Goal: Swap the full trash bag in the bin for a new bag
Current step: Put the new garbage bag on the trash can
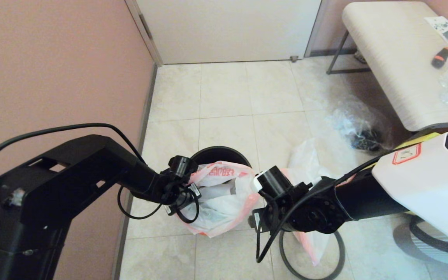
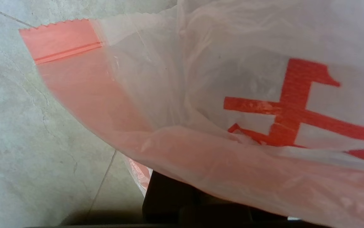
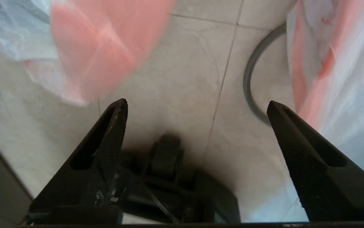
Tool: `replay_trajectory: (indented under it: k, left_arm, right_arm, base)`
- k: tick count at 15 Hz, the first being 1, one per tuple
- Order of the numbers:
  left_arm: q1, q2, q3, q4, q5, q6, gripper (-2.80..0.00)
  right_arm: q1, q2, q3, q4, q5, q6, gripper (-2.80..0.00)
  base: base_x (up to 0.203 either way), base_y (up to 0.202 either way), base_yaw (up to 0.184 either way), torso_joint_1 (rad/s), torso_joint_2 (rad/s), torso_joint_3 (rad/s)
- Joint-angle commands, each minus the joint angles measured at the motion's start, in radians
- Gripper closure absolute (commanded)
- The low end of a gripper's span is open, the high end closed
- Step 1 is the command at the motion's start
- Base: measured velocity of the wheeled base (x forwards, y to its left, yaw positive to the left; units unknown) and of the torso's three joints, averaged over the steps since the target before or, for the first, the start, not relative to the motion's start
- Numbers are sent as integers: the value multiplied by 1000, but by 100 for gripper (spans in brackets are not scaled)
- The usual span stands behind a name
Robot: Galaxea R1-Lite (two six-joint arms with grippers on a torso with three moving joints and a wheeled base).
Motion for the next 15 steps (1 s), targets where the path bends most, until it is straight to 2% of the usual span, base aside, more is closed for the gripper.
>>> replay_trajectory:
  k: [1, 8, 12, 15]
  left_arm:
    - [-1, 3, 0, -2, 1, -5, 0]
    - [-6, 3, 0, -2, 2, -5, 0]
    - [-7, 3, 2, -2, 2, -5, 0]
    - [-9, 3, 2, -2, 2, -5, 0]
  right_arm:
    - [-12, 57, -29, -3, -4, -22, -280]
    - [-81, 201, -294, 16, -70, -109, -280]
    - [-76, 238, -501, 110, -81, -123, -280]
    - [-51, 238, -549, 136, -83, -125, -280]
  base:
    - [0, 0, 0, 0, 0, 0]
    - [0, 0, 0, 0, 0, 0]
    - [0, 0, 0, 0, 0, 0]
    - [0, 0, 0, 0, 0, 0]
